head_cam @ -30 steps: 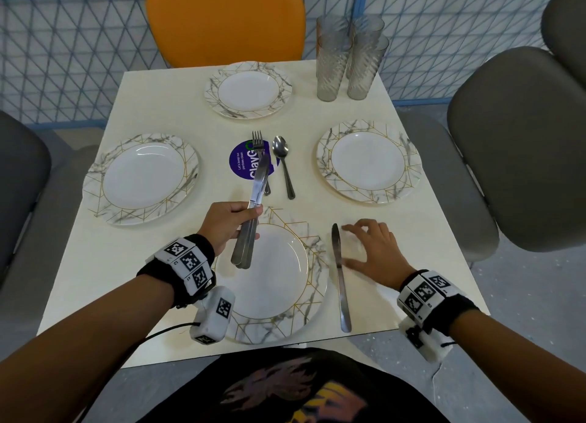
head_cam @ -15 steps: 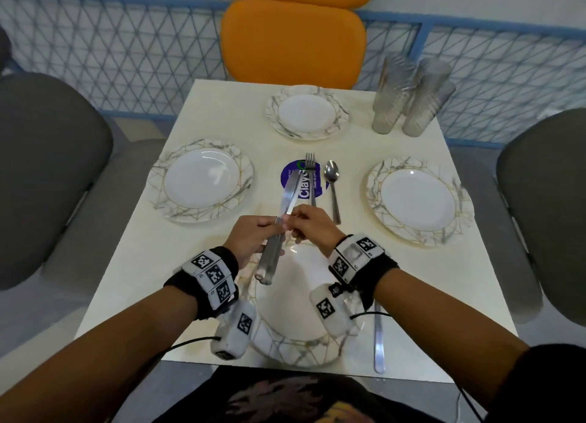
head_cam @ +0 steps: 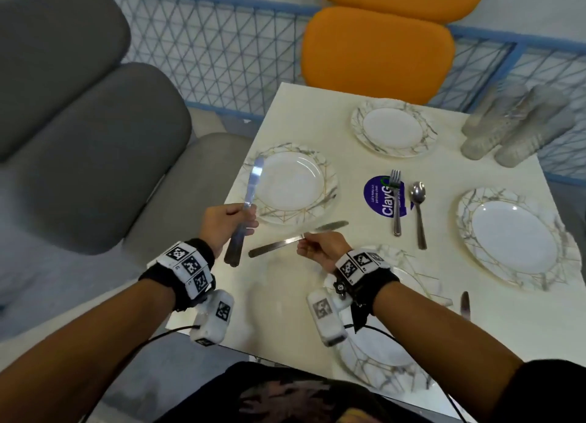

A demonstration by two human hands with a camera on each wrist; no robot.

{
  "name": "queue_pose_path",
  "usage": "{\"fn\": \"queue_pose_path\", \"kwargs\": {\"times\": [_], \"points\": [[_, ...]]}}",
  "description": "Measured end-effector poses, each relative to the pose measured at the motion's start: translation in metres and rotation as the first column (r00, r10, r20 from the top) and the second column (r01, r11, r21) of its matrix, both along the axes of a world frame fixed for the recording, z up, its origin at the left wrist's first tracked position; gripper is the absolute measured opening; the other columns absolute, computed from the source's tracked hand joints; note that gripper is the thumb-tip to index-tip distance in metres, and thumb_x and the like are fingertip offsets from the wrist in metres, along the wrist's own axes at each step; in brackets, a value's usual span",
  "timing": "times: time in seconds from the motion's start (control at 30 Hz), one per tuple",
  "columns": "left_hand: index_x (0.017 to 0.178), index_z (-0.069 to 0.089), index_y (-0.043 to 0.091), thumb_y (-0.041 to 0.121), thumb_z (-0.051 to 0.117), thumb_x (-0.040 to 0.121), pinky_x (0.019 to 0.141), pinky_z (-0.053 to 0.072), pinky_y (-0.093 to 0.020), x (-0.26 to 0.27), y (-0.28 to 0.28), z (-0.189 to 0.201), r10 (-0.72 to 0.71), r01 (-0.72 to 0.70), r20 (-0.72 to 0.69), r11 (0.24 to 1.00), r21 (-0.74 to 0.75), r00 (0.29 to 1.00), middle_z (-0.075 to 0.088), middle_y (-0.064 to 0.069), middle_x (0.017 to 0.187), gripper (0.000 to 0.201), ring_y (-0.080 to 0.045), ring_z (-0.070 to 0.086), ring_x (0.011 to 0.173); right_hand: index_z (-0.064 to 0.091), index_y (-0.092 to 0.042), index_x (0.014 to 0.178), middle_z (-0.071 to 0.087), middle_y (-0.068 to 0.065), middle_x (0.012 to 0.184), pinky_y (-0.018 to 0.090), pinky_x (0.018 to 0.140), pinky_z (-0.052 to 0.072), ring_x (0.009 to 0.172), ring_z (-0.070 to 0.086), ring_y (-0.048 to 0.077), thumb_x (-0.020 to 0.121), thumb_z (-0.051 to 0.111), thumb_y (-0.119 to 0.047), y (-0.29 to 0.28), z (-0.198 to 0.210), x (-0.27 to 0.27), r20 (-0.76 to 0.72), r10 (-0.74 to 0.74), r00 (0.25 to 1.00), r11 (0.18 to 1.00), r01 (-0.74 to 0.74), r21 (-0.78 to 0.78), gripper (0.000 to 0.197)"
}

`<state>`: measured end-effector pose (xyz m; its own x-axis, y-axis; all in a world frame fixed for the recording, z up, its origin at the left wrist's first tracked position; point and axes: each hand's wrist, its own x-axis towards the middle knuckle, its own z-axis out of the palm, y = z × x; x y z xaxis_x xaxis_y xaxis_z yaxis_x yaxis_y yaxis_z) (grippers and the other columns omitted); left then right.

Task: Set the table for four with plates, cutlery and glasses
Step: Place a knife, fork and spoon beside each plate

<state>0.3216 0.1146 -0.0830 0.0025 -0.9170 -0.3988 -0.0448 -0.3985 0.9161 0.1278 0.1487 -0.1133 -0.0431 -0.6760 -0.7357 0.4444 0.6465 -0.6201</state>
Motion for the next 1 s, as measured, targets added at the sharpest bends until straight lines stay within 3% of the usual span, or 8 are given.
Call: {"fn": "queue_pose_path", "kwargs": {"times": [0.17,0.37,0.5,0.6,0.7,0.73,0.83,1.0], "points": [[0.082,0.069,0.005,0.005,0.063,0.086,0.078,0.055,-0.036,0.042,-0.007,-0.004,0.046,-0.046,-0.017,0.999,-0.007,0.999,0.065,-0.006,0.085,0.007,-0.019,0.064,0.067,0.05,0.005,0.071,0.05,0.017,0.068,0.026,0.037,0.053,0.061,0.05,0.024,0.091,0.045,0.009,-0.005,-0.021,0.029,0.073,-0.198,0.977,0.978,0.193,0.075,0.021],[0.088,0.069,0.003,0.006,0.063,0.086,0.075,0.058,-0.034,0.075,-0.013,-0.012,0.024,-0.024,0.011,1.0,-0.007,1.0,0.065,-0.01,0.083,0.006,-0.019,0.064,0.066,0.051,0.002,0.073,0.05,0.012,0.059,0.026,0.038,0.052,0.056,0.049,0.022,0.091,0.049,0.005,-0.003,-0.03,0.043,0.068,-0.272,0.96,0.955,0.261,0.14,0.018],[0.092,0.068,0.0,0.007,0.065,0.085,0.061,0.059,-0.022,0.085,-0.017,-0.016,0.042,-0.042,0.018,0.999,-0.009,0.999,0.063,-0.01,0.076,0.01,-0.012,0.064,0.056,0.053,-0.004,0.072,0.055,0.011,0.066,0.023,0.043,0.052,0.052,0.055,0.018,0.093,0.047,-0.003,0.004,-0.014,0.036,-0.151,0.2,0.968,0.974,-0.179,0.137,0.021],[0.093,0.068,0.0,0.008,0.066,0.084,0.062,0.059,-0.023,0.09,-0.022,-0.019,0.041,-0.041,0.011,0.999,-0.012,0.999,0.063,-0.01,0.075,0.012,-0.01,0.064,0.055,0.058,0.002,0.092,0.058,0.01,0.074,0.024,0.053,0.048,0.059,0.054,0.018,0.094,0.043,-0.003,0.003,-0.008,0.04,-0.511,0.53,0.677,0.82,-0.562,0.107,0.016],[0.093,0.068,0.0,0.01,0.067,0.084,0.069,0.059,-0.028,0.093,-0.029,-0.019,0.035,-0.035,0.009,0.999,-0.014,0.999,0.064,-0.01,0.076,0.013,-0.019,0.063,0.063,0.055,-0.003,0.12,0.055,0.014,0.112,0.033,0.088,0.044,0.102,0.052,0.029,0.093,0.039,-0.006,0.0,-0.023,0.048,-0.92,0.39,-0.047,0.445,-0.864,0.233,0.031],[0.092,0.069,0.001,0.011,0.067,0.084,0.071,0.059,-0.03,0.094,-0.03,-0.019,0.029,-0.029,0.012,0.999,-0.014,1.0,0.064,-0.011,0.077,0.012,-0.021,0.063,0.066,0.051,-0.004,0.125,0.05,0.015,0.119,0.037,0.093,0.043,0.109,0.046,0.03,0.093,0.039,-0.007,0.0,-0.031,0.052,-0.94,0.286,-0.187,0.352,-0.892,0.285,0.034],[0.09,0.069,0.005,0.01,0.066,0.085,0.071,0.059,-0.029,0.094,-0.033,-0.018,0.013,-0.013,0.002,1.0,-0.014,1.0,0.065,-0.011,0.079,0.008,-0.022,0.063,0.068,0.04,0.001,0.133,0.04,0.019,0.134,0.044,0.102,0.038,0.119,0.04,0.035,0.094,0.04,-0.014,0.0,-0.05,0.065,-0.93,0.191,-0.315,0.252,-0.9,0.356,0.042],[0.096,0.068,0.001,0.009,0.065,0.085,0.066,0.06,-0.024,0.097,-0.034,-0.018,0.001,-0.001,-0.012,1.0,-0.008,1.0,0.064,-0.01,0.078,0.013,-0.015,0.065,0.061,0.028,0.003,0.14,0.031,0.021,0.142,0.044,0.111,0.029,0.127,0.033,0.037,0.096,0.038,-0.021,-0.002,-0.064,0.09,-0.932,0.17,-0.32,0.272,-0.894,0.357,0.052]]}}
